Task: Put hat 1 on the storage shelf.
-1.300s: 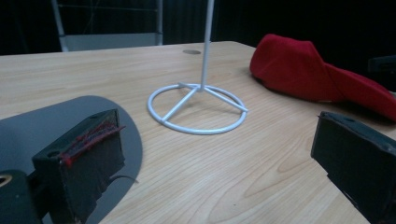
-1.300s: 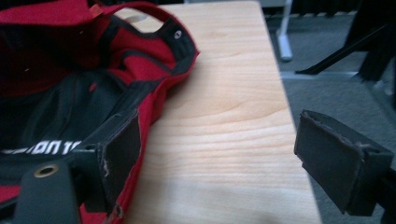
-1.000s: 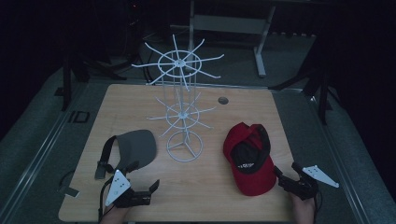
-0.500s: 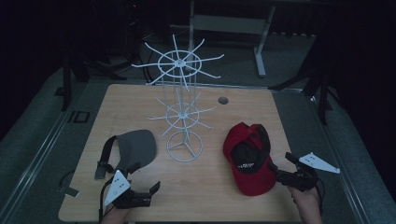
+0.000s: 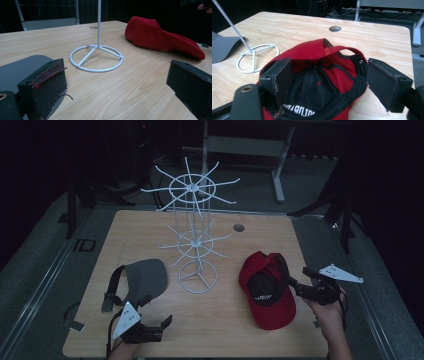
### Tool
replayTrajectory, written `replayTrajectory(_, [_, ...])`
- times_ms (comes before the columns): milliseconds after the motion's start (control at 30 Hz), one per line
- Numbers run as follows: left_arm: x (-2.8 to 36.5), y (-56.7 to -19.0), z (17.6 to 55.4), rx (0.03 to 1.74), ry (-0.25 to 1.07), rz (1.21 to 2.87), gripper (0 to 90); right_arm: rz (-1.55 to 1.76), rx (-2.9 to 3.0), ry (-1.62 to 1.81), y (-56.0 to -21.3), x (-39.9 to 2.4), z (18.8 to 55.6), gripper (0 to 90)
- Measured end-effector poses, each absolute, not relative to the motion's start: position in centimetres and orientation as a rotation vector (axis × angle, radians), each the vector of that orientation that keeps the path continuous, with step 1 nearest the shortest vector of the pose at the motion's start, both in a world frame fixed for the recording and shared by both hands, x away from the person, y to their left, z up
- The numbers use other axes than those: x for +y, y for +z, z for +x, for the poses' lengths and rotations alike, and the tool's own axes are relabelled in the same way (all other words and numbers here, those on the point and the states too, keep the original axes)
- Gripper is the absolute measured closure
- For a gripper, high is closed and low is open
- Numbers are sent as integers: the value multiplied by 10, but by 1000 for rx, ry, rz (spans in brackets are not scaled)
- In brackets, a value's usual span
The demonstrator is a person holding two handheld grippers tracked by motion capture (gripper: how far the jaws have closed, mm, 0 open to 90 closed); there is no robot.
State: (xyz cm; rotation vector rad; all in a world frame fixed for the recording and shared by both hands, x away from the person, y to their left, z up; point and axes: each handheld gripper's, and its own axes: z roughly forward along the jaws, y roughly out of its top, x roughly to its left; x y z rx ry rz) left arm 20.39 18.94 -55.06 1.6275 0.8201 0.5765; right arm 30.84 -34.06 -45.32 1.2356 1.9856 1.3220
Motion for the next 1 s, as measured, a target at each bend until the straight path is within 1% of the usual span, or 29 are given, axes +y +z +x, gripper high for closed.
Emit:
replayTrajectory(67, [189, -551, 204, 820, 576, 1626, 31, 1241, 1985, 1313, -453, -340, 311, 205])
replayTrajectory(200, [189, -551, 204, 821, 569, 1625, 31, 1281, 1982, 1261, -457, -339, 332, 221])
replayTrajectory(300, [190, -551, 204, 821, 567, 1629, 31, 1296, 1982, 1251, -460, -339, 339, 229])
replayTrajectory(333, [190, -551, 205, 822, 566, 1630, 31, 1308, 1995, 1225, -465, -337, 347, 232])
replayTrajectory(367, [190, -551, 205, 822, 566, 1630, 31, 1308, 1995, 1225, -465, -337, 347, 232])
replayTrajectory(400, [190, -551, 204, 821, 565, 1629, 31, 1324, 2015, 1206, -471, -336, 354, 262])
replayTrajectory(533, [190, -551, 205, 820, 561, 1630, 31, 1365, 2036, 1175, -481, -334, 364, 269])
replayTrajectory(567, [190, -551, 205, 819, 558, 1631, 31, 1380, 2063, 1147, -488, -332, 371, 279])
replayTrajectory(733, [189, -552, 205, 815, 555, 1640, 31, 1426, 2082, 1058, -507, -328, 386, 258])
replayTrajectory(900, [188, -552, 205, 816, 544, 1640, 31, 1464, 2084, 1018, -520, -328, 393, 243])
replayTrajectory(933, [188, -552, 205, 816, 543, 1643, 31, 1470, 2103, 970, -527, -325, 397, 229])
replayTrajectory(1000, [188, -553, 205, 815, 542, 1645, 31, 1469, 2115, 925, -534, -323, 399, 229])
